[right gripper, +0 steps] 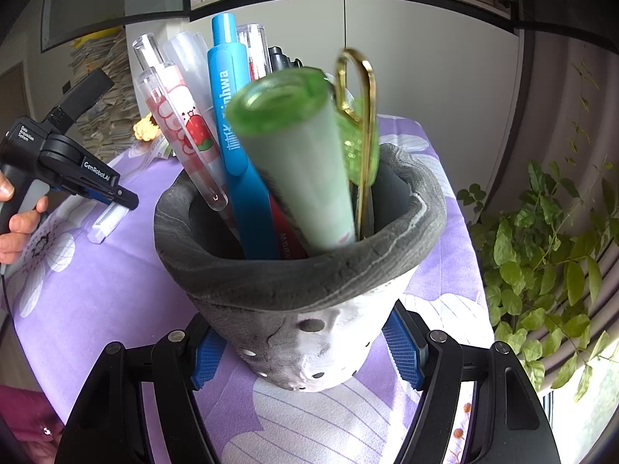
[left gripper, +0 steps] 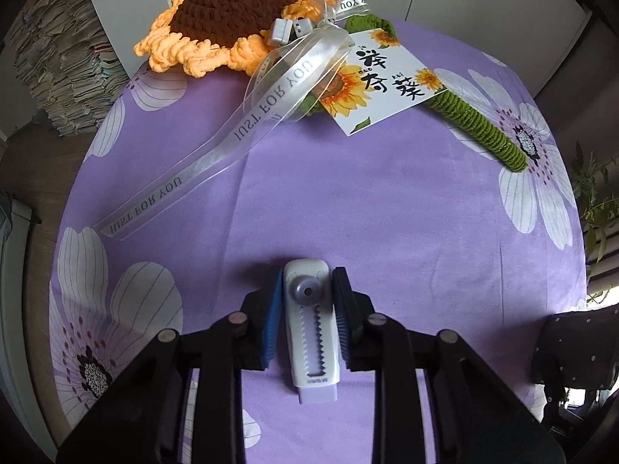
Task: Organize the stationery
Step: 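Grasp the white correction tape with the left gripper, then lift the correction tape with the left gripper and push it into the cup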
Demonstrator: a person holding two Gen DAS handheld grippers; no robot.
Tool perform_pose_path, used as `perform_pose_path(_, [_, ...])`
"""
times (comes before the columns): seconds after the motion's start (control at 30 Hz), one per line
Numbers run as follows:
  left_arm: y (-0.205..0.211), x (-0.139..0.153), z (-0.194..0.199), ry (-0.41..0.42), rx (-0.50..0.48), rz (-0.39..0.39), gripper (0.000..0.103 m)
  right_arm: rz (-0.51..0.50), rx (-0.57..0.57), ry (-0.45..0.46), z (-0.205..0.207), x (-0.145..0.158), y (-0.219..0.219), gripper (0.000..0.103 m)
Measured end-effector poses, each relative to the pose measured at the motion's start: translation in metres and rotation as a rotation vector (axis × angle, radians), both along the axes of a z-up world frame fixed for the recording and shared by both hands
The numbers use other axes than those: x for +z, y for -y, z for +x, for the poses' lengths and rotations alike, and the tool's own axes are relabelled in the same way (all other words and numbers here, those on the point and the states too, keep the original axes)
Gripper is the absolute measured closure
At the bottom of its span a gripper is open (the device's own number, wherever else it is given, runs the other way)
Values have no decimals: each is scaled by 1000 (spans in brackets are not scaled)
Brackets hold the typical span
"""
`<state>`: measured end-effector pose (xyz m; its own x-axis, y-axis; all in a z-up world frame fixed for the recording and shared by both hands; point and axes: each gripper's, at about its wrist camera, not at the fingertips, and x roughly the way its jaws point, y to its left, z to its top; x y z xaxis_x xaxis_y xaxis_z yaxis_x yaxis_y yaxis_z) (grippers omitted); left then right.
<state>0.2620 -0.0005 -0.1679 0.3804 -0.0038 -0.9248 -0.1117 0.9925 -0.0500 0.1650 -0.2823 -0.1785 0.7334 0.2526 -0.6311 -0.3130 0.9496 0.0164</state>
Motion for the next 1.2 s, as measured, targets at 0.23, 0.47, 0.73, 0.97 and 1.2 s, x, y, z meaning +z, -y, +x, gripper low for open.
perform_pose_path(0.23, [11,39,-19,114,-77,-41,80,0,0,0,0,0,1,30])
perform_pose_path(0.47, [39,76,-50,228,-186,-58,80,0,0,0,0,0,1,30])
perform_pose_path(0.73, [78,130,-78,345,-365,-142,80,0,0,0,0,0,1,30])
perform_pose_path(0.97, [129,164,-98,415,-555,-204,80,0,0,-1,0,0,0,30])
perform_pose_path(1.2, [161,166,-94,409,-618,-198,80,2,0,-1,0,0,0,30])
